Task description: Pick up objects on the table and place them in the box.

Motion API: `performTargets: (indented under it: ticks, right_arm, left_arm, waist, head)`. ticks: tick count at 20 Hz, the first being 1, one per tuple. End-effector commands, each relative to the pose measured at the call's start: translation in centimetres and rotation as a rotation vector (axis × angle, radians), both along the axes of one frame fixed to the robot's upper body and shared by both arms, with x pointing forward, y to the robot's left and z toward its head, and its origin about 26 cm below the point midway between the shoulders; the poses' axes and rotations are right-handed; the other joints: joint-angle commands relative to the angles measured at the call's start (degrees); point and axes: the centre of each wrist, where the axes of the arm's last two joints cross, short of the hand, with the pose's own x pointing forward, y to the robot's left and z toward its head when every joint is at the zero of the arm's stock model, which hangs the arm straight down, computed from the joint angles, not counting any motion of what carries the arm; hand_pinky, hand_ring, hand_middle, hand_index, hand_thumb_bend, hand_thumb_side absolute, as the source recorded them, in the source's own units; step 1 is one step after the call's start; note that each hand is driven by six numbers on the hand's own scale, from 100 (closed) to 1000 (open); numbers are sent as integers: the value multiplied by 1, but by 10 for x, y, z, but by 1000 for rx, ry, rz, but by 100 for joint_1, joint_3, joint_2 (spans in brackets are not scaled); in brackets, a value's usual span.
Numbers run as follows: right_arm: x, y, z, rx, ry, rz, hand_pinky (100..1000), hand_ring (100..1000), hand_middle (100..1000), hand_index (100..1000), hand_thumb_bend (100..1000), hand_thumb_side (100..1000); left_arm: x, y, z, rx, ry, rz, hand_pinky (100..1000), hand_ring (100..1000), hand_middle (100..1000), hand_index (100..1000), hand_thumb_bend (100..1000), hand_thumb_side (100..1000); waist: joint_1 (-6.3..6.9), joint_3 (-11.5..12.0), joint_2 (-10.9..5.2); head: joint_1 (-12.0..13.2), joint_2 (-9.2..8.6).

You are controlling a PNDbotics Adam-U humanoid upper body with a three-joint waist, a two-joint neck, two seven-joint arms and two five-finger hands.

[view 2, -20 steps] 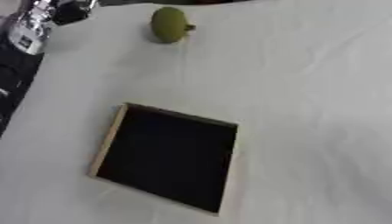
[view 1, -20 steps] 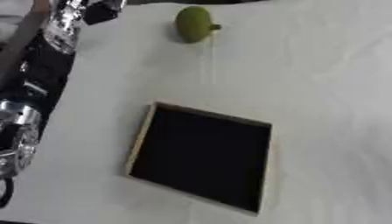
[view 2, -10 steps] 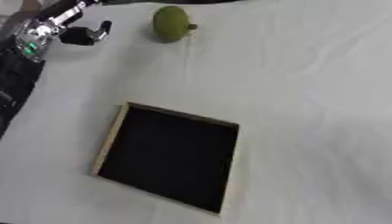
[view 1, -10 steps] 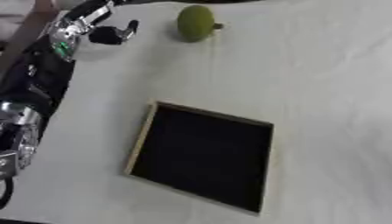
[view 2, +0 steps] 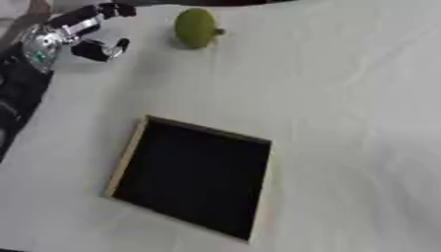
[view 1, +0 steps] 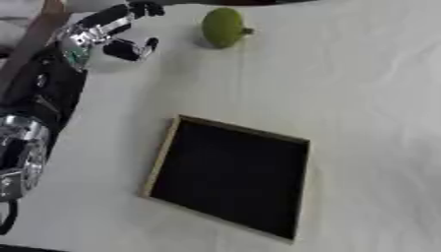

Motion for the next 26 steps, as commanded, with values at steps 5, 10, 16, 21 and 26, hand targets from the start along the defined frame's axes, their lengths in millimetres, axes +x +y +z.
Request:
performTargets:
  ticks: [5,10,16,21,26]
  right_arm:
    - [-4,0,7,-10,-13,-5,838,811,730,802,100,238]
    - [-4,0,7,-5,-11,-2,838,811,729,802,100,245]
    - [-3,0,7,6,-7,-1,838,812,728,802,100,253]
    - [-2,3,11,19,-21,23,837,809,726,801,100,258]
    - [-1,6,12,26,-20,43,838,810,725,801,100,272]
  left_arm:
    - [-2,-2,31,-25,-72,-30,981,934,960,964,100,337]
    - [5,-16,41,-55,-114,-75,968,913,941,940,100,322]
    - [11,-30,45,-65,-131,-115,969,914,950,959,100,352]
    - [12,-34,47,-45,-111,-114,959,901,923,947,100,407]
    - [13,-36,49,-31,-118,-117,971,922,940,957,100,476]
  waist:
    - [-25,11,-193]
    - [20,-24,-206]
    - [54,-66,-211]
    - [64,-179,-207]
    - [122,-308,-187]
  head:
    - [65,-50]
    - [127,-11]
    - [283,6]
    - [424,51]
    - [471,64]
